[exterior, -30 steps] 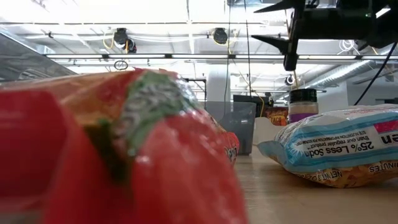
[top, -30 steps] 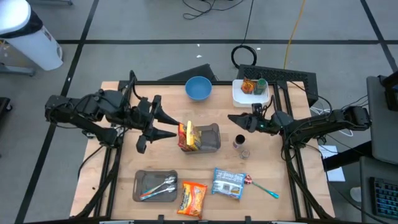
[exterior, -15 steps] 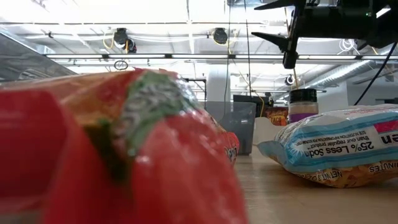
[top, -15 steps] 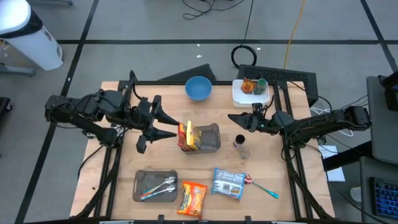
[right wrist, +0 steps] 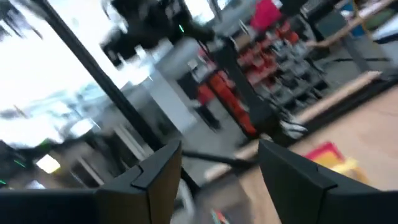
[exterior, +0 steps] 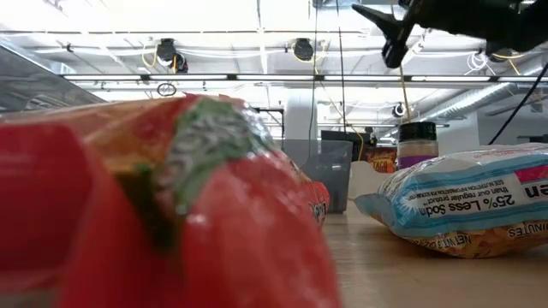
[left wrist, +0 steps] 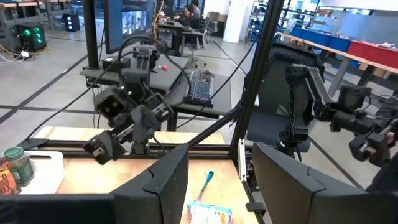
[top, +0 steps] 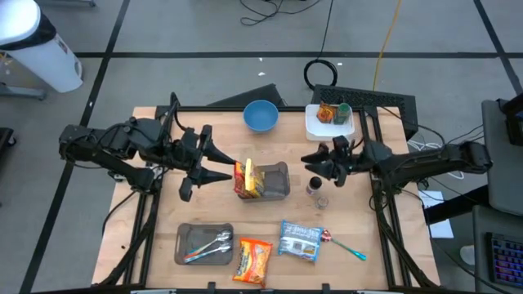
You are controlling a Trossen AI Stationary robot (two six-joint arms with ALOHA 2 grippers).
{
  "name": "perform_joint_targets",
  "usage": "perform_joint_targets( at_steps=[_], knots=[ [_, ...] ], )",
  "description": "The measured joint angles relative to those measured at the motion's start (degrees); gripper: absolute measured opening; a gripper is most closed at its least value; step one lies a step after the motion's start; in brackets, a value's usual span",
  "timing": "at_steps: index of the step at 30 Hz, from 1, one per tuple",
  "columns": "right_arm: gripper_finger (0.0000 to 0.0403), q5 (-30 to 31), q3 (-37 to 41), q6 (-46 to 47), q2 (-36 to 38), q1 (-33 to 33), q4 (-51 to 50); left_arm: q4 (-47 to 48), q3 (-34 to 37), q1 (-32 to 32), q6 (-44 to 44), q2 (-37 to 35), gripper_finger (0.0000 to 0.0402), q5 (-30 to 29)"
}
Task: Pick & Place Food Item
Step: Put the purple seasoning bottle into the top white bin
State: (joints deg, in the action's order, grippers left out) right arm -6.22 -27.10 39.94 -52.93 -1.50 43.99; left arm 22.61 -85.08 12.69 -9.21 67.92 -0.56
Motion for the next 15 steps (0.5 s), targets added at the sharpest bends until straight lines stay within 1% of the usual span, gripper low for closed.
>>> perform_joint_targets(
  at_steps=[5, 9, 12, 15],
  knots=[
    [0.0197, -1.6, -8.7, -12.2, 5.1, 1.4, -28.1, 0.0, 0.0, 0.0, 0.0, 0.0, 0.0184, 0.0],
    [0.0194, -1.3, -17.7, -20.2, 6.2, 3.6, -51.4, -0.1, 0.0, 0.0, 0.0, 0.0, 0.0184, 0.0],
    [0.0194, -0.6, -23.1, -22.7, 5.8, 5.5, -64.5, -0.2, 0.0, 0.0, 0.0, 0.0, 0.0184, 0.0],
    [0.0194, 3.0, -26.3, -22.7, 5.1, 8.2, -74.9, -0.2, 0.0, 0.0, 0.0, 0.0, 0.0184, 0.0]
  ],
)
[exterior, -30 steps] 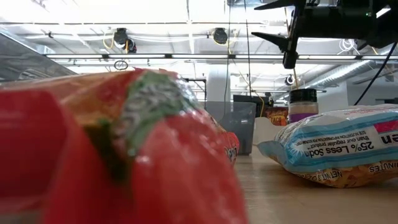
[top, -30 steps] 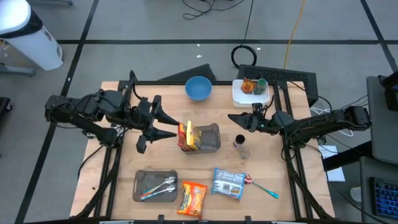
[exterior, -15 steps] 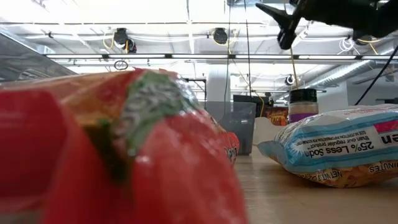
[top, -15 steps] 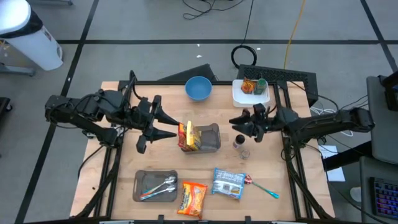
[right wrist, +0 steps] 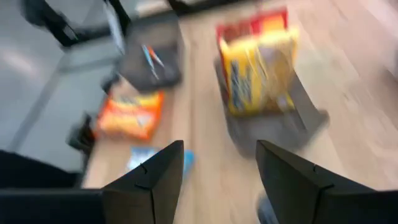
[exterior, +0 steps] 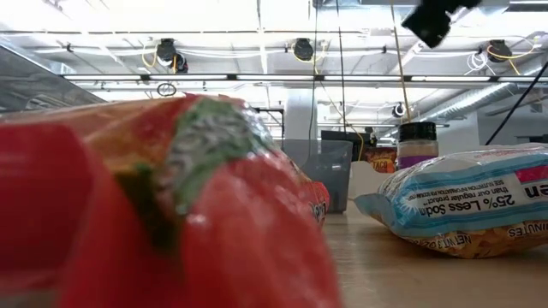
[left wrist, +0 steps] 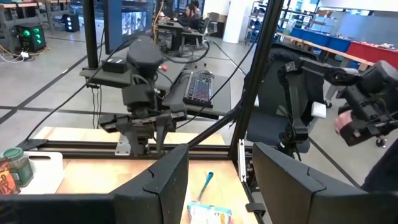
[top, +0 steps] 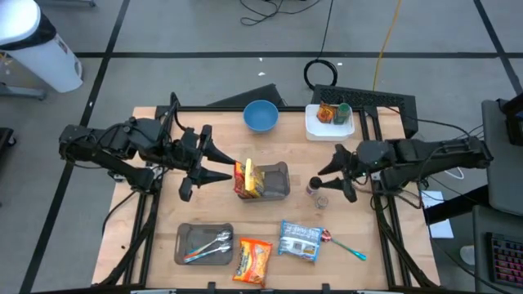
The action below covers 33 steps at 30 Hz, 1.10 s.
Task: Pick & Place Food Item
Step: Put the purple seasoning bottle into the top white bin
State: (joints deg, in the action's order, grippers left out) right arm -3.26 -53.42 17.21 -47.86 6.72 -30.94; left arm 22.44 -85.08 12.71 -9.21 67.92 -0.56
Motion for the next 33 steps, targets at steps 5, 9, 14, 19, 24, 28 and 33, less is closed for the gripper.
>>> perform_joint_targets(
  at_steps=[5, 9, 14, 19, 24, 28, 33],
  knots=[
    [0.0194, 4.8, -1.9, 2.6, -1.1, 5.9, -8.8, 0.0, 0.0, 0.0, 0.0, 0.0, 0.0184, 0.0],
    [0.0194, 7.6, -1.9, 8.1, -2.2, 11.5, -7.8, 0.0, 0.0, 0.0, 0.0, 0.0, 0.0184, 0.0],
    [0.0194, 15.1, -1.9, 14.7, -3.7, 17.7, -4.6, 0.0, 0.0, 0.0, 0.0, 0.0, 0.0184, 0.0],
    [0.0194, 21.8, -2.0, 18.2, -5.7, 21.3, -1.7, -4.4, 0.0, 0.0, -2.9, 0.0, 0.0184, 0.0],
    [0.0194, 22.7, -2.0, 20.1, -8.5, 21.7, 2.3, -8.5, 0.0, 0.0, -6.4, 0.1, 0.0184, 0.0],
    [0.0194, 22.6, -2.0, 21.0, -10.8, 22.2, 4.1, -13.5, 0.0, 0.0, -7.2, 0.0, 0.0184, -0.6],
    [0.0194, 20.3, -2.0, 24.6, -11.9, 22.9, 4.2, -8.2, 0.0, 0.0, -11.9, 2.0, 0.0184, -0.6]
  ],
)
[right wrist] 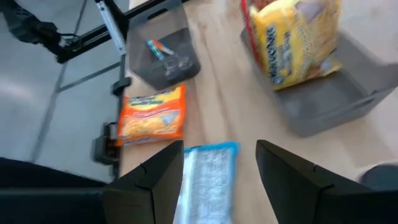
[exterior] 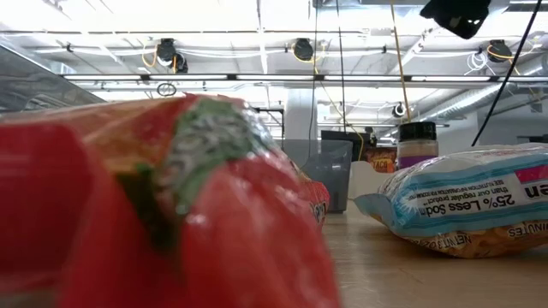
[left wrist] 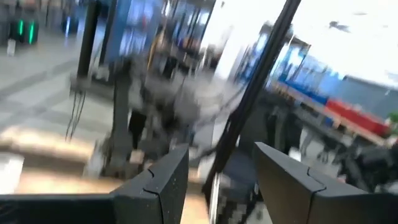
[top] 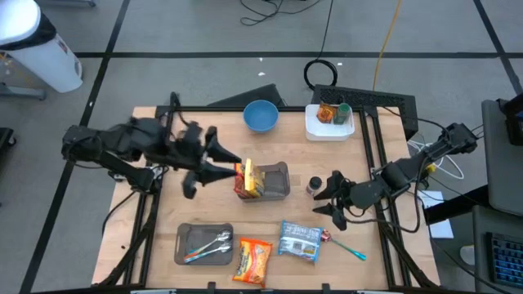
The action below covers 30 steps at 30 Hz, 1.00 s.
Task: Pick & Place Food Item
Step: Put the purple seasoning bottle into the top white bin
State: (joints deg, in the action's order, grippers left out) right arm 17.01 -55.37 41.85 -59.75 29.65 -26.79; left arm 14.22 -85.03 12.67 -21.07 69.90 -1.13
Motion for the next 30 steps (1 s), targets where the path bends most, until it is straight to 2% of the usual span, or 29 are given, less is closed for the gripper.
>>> perform_joint_targets(
  at_steps=[5, 9, 18, 23, 27, 30],
  knots=[
    [0.0194, -0.6, 0.0, 3.0, 0.3, 1.4, -0.6, 1.9, 0.0, 0.0, -4.9, 3.8, 0.0184, 0.4],
    [0.0194, 2.4, 0.0, 5.3, 0.4, 1.7, -3.6, -1.0, 0.0, 0.0, -2.2, 7.5, 0.0184, 1.5],
    [0.0194, 6.0, 0.0, 14.2, 6.3, 1.6, -21.4, -0.8, 0.0, -0.3, 0.3, 9.3, 0.0184, 1.1],
    [0.0194, 7.2, 0.1, 13.4, 10.4, 1.6, -27.9, 1.4, 0.0, -1.4, 0.7, 8.4, 0.0184, 1.0],
    [0.0194, 8.3, 2.8, 13.2, 11.0, 1.6, -27.3, 4.6, 0.0, -2.3, 2.0, 8.3, 0.0184, 1.0],
    [0.0194, 8.5, 5.9, 12.1, 11.0, 1.6, -22.1, 6.0, 0.0, -2.8, 0.2, 8.4, 0.0184, 1.0]
  ],
)
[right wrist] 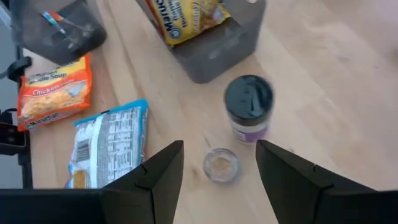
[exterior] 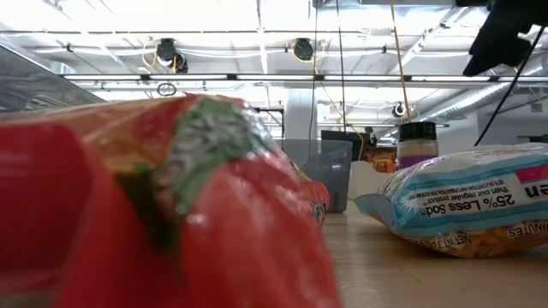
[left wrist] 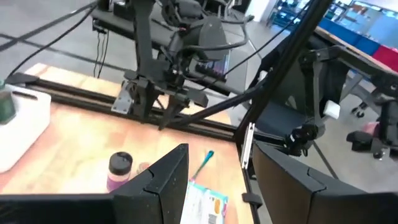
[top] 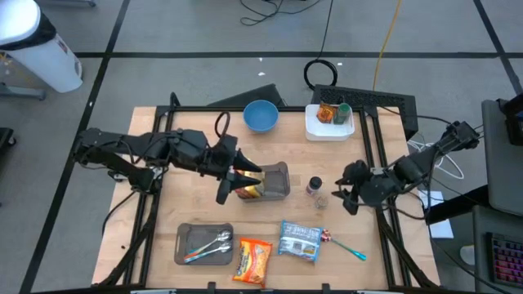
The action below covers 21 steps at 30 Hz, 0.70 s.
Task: Pick & Place Food Item
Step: Put the purple seasoning bottle into the top white bin
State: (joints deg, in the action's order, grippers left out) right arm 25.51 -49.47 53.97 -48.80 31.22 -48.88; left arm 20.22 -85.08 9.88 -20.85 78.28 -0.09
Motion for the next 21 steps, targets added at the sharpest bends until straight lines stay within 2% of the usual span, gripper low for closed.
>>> perform_joint_targets(
  at_steps=[6, 10, 12, 16, 21],
  knots=[
    [0.0194, 0.1, 8.2, -1.1, 0.0, -0.1, 13.4, 0.6, 0.0, -0.3, -1.8, 0.1, 0.0184, 0.0],
    [0.0194, -0.2, 12.5, -1.0, 0.0, -1.7, 18.9, 0.6, 0.0, -0.3, -1.8, 0.1, 0.0184, 0.0],
    [0.0194, -0.5, 13.5, -0.7, 0.0, -2.9, 19.2, 0.6, 0.0, -0.3, -1.9, 0.1, 0.0184, 0.0],
    [0.02, -5.2, 13.9, -1.1, 0.0, -6.1, 19.6, 0.6, 0.0, -0.3, -2.0, 0.1, 0.0184, 0.0],
    [0.0235, -9.1, 13.9, -3.6, 0.0, -9.8, 19.6, 0.5, 0.0, -0.5, -2.1, 0.1, 0.0184, 0.0]
  ],
)
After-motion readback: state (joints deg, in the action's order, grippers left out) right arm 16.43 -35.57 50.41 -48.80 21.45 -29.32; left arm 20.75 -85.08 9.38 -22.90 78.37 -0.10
